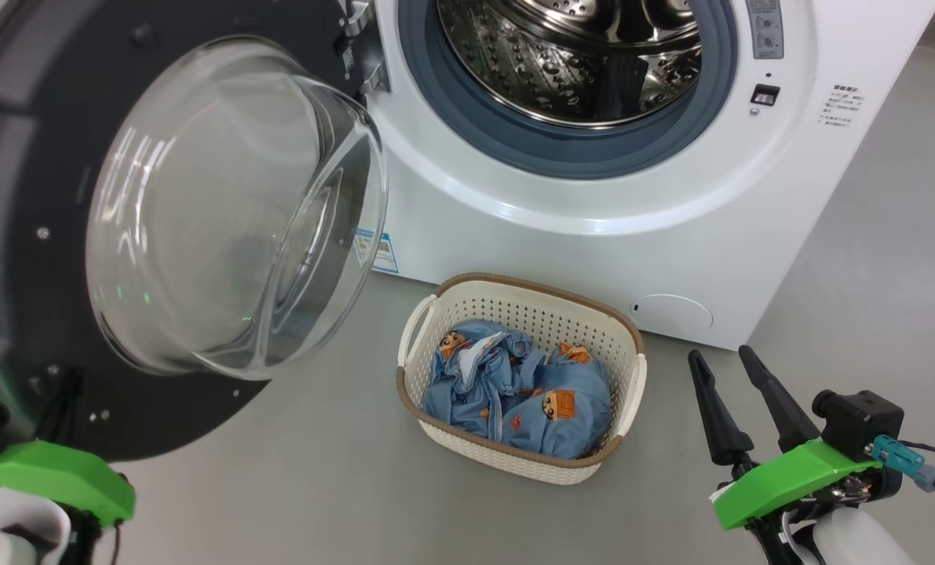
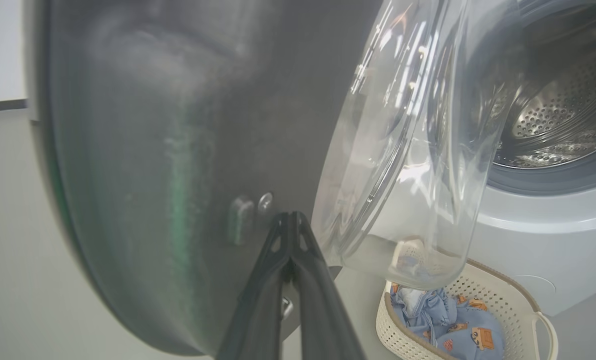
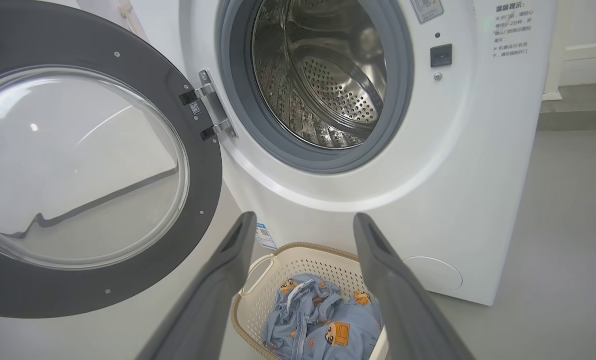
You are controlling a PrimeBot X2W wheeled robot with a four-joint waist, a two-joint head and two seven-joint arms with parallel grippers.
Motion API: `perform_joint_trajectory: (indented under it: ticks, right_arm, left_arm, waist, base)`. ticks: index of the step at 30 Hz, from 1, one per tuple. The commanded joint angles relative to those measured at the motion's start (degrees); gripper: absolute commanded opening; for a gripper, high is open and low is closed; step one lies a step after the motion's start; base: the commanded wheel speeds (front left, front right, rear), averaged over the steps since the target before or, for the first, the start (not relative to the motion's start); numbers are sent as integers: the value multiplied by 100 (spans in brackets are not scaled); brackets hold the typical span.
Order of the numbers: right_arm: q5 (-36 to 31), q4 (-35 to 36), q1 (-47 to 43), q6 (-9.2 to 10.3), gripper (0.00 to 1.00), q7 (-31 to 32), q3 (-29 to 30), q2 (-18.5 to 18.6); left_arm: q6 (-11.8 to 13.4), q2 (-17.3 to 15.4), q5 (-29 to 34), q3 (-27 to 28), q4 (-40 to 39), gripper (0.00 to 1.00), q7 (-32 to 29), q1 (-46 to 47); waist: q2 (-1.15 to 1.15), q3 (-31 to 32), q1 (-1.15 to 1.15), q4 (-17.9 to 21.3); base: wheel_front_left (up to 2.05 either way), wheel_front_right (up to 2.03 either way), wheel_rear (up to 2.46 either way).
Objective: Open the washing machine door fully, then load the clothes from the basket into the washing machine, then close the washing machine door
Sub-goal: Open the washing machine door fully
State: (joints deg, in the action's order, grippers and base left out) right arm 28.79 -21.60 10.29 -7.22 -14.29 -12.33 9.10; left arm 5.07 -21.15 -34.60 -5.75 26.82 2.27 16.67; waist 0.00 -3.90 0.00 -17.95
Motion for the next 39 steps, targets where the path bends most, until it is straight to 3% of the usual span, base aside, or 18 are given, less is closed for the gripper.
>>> perform_joint_trajectory:
  ticks: [1,13,27,39]
  right_arm:
    - [-16,137,232,-26,100,-71,-54,-4]
    - [-25,150,377,-26,100,-71,-26,-97]
    - [11,99,417,-26,100,-71,-49,-144]
    - [11,87,356,-26,100,-71,-26,-165]
  left_arm:
    - [-31,-407,77,248,119,0,-13,389]
    - [-370,-805,287,62,1426,0,96,1487]
    - [-338,-1158,435,-16,2530,0,181,2395]
    - [-434,-1142,470,-162,2932,0,329,2610]
  waist:
    - [0,-47,0,-28]
    - [0,-228,0,-16]
    - [0,-227,0,135]
    - [0,-149,0,136]
  base:
    - [0,0,0]
    - [0,0,0]
    - [0,0,0]
    - [0,0,0]
